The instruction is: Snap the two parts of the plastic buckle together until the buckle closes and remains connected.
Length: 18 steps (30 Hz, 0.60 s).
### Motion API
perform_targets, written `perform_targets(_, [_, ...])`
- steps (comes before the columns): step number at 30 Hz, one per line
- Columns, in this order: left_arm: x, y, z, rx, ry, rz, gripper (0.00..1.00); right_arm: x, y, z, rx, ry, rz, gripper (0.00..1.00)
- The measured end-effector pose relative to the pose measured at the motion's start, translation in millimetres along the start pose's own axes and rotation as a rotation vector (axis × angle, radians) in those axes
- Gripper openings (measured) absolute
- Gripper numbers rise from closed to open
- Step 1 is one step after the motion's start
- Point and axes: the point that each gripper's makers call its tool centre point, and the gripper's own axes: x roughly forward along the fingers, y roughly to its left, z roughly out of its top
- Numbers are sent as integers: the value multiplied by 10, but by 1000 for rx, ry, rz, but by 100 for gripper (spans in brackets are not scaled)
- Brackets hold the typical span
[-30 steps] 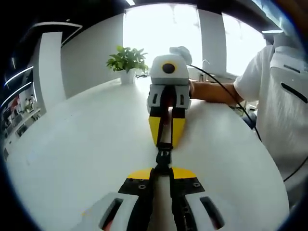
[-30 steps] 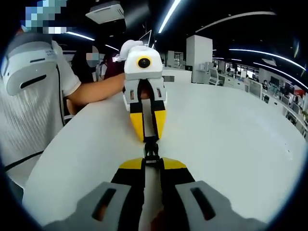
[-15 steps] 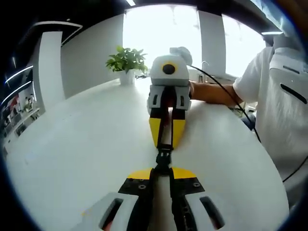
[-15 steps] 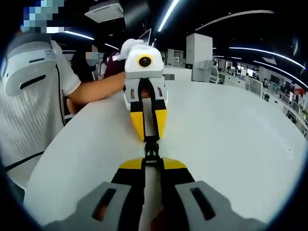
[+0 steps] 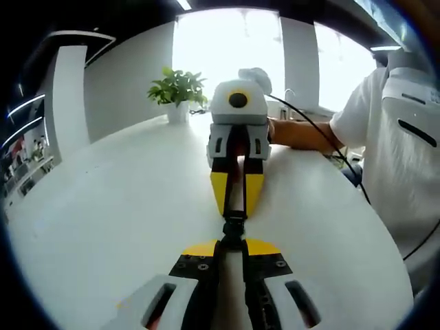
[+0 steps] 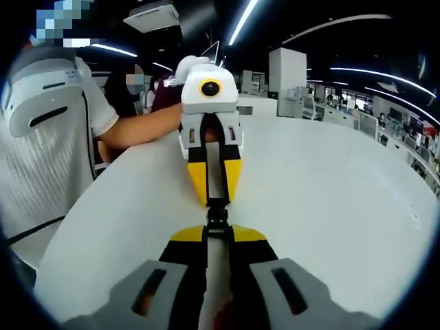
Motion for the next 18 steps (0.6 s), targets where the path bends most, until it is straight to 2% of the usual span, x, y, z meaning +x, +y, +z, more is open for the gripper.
perform_targets(18, [24,14,12,9,-1,6,11,-1,0,-3,-9,-5,-4,11])
